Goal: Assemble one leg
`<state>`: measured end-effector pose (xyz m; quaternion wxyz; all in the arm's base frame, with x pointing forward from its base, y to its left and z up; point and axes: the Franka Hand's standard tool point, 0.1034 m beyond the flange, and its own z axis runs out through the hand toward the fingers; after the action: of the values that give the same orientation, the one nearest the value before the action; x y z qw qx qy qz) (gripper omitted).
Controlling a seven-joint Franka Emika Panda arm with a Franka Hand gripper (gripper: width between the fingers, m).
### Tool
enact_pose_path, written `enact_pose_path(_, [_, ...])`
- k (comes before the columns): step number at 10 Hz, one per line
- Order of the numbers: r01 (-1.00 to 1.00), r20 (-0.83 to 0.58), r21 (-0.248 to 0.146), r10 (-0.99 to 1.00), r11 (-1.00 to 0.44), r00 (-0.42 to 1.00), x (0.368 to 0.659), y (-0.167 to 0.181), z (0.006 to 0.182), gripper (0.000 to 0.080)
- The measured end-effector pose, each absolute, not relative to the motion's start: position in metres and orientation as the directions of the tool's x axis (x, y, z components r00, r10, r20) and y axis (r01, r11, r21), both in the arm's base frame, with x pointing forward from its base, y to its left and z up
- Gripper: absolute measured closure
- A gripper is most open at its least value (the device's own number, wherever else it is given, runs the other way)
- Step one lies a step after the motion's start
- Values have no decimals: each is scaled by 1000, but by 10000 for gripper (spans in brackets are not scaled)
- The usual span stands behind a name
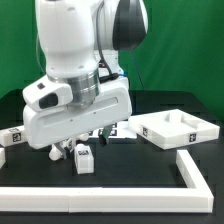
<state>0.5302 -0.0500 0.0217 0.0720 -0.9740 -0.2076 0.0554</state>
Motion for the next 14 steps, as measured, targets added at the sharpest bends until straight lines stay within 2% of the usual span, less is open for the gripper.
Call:
enact_pose_path(2, [440,-42,-154,451,-885,891,533,-55,10,150])
enact_pose_path(4, [444,-42,-155,454,-883,890,533,-54,10,166])
enact_pose_path(5, [444,-42,-155,455,-882,889,533,-54,10,340])
enact_pose_path(6, [445,-42,-155,455,-882,889,533,-53,10,340])
enact_pose_path(7, [398,-45,-146,408,-906,912,529,-53,12,518])
enact_pose_path(9, [297,-88,-137,310,-945,947,488,-46,21,516])
enact_pose_path(11, [213,-122,-122,228,-969,966,455,-39,45,516])
enact_pose_path(14, [211,-118,-114,224,-971,967,449,-33,50,515])
